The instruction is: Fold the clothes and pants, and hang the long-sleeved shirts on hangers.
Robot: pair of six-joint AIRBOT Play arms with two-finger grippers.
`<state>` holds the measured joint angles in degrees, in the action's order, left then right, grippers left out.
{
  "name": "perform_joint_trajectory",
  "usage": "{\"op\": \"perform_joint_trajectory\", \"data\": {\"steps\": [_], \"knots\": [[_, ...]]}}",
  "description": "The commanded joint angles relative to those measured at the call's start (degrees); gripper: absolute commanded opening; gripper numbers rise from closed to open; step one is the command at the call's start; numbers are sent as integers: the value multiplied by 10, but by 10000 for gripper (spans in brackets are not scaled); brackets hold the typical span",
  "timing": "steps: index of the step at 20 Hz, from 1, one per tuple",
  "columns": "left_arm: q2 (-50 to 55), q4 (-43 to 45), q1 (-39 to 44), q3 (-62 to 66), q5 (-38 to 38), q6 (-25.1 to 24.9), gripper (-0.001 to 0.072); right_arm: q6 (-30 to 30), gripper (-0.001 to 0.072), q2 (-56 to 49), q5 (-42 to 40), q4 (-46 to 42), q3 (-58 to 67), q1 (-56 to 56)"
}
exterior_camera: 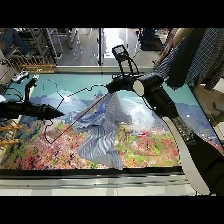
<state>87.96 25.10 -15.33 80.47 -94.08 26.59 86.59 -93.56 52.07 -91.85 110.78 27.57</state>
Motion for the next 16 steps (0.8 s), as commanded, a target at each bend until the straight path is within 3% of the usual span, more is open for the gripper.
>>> {"op": "perform_joint_trajectory", "data": {"steps": [1, 9, 13, 16], "knots": [[-1, -10, -15, 0, -2, 0, 16, -5, 28, 2, 1, -12, 3, -7], [-16, -16, -43, -4, -82, 0, 15, 15, 28, -4, -32, -15, 3, -28], [-10, -16, -21, -5, -73, -1, 16, 15, 28, -4, -32, -14, 4, -28], [0, -16, -7, -5, -2, 0, 15, 13, 29, -1, -30, -4, 4, -24]]}}
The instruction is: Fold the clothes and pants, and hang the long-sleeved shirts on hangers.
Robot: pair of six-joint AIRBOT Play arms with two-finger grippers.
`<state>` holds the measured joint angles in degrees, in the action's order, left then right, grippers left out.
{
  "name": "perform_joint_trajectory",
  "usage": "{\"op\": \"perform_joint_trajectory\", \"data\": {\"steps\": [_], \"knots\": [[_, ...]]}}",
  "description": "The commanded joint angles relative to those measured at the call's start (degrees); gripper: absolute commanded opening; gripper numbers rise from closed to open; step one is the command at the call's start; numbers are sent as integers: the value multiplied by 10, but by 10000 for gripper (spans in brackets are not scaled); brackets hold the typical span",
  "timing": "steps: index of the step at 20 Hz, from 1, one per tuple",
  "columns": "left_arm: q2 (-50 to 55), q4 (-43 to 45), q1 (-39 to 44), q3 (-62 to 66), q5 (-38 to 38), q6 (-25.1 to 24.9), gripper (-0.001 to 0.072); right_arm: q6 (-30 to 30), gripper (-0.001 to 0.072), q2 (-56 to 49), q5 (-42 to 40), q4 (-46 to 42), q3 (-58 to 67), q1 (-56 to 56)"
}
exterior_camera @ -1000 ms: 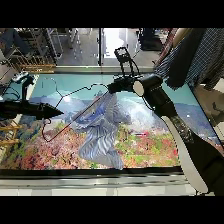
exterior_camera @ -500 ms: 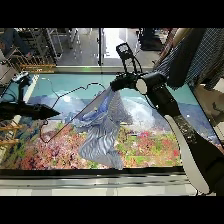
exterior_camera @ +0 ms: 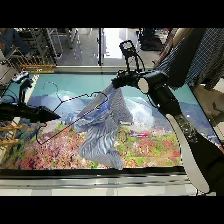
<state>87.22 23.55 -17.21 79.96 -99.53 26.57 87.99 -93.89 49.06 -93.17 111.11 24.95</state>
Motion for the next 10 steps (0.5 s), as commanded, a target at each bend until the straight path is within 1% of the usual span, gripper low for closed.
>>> {"op": "perform_joint_trajectory", "data": {"steps": [1, 2, 4, 6, 8, 10], "knots": [[13, -2, 18, 0, 77, 0, 15, -5, 29, 5, 3, 13, 0, 6], [21, -7, 25, 0, 87, -1, 16, -10, 29, 8, 7, 16, 0, 10], [38, -25, 44, 0, 76, -24, 15, -39, 29, 14, 16, 19, 0, 24], [50, -33, 61, 0, 76, -28, 15, -64, 29, 21, 31, 19, 0, 37], [57, -44, 74, 0, 65, -46, 15, -85, 28, 29, 52, 19, 0, 49], [57, -57, 79, 0, 49, -59, 15, -124, 28, 37, 85, 21, 0, 60]]}}
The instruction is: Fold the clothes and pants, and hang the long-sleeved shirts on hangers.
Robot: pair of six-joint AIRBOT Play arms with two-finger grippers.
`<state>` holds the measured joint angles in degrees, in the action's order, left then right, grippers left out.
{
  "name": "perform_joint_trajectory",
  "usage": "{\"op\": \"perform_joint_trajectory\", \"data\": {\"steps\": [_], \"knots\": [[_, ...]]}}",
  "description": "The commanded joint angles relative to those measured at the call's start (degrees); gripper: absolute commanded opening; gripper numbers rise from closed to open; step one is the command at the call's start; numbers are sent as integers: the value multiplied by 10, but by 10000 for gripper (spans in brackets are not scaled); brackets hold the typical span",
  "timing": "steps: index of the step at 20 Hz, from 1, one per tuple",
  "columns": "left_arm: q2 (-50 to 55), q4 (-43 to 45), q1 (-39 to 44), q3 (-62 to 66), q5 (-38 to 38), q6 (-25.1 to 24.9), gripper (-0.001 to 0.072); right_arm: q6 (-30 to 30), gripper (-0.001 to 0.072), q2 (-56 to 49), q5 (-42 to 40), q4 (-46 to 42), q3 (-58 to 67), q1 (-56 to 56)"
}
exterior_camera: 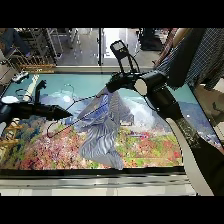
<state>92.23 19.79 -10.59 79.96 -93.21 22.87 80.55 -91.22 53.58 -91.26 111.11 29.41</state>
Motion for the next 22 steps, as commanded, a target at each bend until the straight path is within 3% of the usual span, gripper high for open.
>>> {"op": "perform_joint_trajectory", "data": {"steps": [1, 5, 9, 14, 15, 18, 19, 22], "knots": [[7, -29, 13, 0, -22, -31, 15, -75, 28, 16, 61, 6, 0, 22], [7, -58, 18, 0, -22, -46, 15, -125, 28, 50, 142, 68, 1, 51], [13, -83, 41, 0, -21, -102, 15, -254, 28, 99, 220, 130, 1, 97], [36, -284, 42, 0, -26, -127, 15, -261, 42, 119, 366, 136, 0, 122], [40, -305, 44, 0, -35, -144, 15, -261, 181, 119, 370, 130, 0, 122], [47, -299, 53, 0, -49, -188, 15, -307, 456, 130, 326, 17, 2, 121], [48, -292, 57, 0, -49, -193, 15, -324, 483, 137, 299, -40, 8, 120], [48, -279, 63, 0, -50, -193, 15, -403, 702, 149, 177, -161, 18, 98]]}}
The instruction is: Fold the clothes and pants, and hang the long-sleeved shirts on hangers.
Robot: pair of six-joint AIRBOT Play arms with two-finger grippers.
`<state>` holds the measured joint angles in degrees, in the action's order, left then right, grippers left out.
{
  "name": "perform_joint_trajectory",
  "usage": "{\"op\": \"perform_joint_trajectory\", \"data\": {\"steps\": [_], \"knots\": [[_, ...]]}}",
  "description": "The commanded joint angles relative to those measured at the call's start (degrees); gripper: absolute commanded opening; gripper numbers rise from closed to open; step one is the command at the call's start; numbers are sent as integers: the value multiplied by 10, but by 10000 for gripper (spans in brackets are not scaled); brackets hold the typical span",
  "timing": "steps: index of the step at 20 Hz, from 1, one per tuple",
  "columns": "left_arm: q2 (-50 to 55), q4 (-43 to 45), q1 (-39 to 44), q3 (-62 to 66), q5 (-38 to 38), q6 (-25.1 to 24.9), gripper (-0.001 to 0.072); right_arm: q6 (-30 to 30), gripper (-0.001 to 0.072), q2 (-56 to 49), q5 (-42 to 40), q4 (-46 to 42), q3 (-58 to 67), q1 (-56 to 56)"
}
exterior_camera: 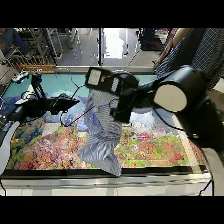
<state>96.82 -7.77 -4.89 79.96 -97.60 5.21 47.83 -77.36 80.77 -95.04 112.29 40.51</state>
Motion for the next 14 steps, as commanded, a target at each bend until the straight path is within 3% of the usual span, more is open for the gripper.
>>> {"op": "perform_joint_trajectory", "data": {"steps": [1, 3, 10, 11, 13, 14], "knots": [[2, -4, 9, 0, -6, -16, 15, -126, 699, 5, -139, -118, 2, -26], [2, -4, 13, 0, -6, -16, 15, -188, 699, -18, -192, -95, -3, -35], [3, -3, 19, 0, -5, -16, 15, -220, 692, -137, -339, -11, -3, -33], [3, -3, 19, 0, -3, -16, 16, -220, 568, -145, -337, 15, -3, -30], [3, -4, 19, 0, 13, -16, 16, -220, 47, -148, -319, 49, -3, -26], [3, -4, 19, 0, 31, -16, 35, -220, 30, -145, -305, 61, -3, -22]]}}
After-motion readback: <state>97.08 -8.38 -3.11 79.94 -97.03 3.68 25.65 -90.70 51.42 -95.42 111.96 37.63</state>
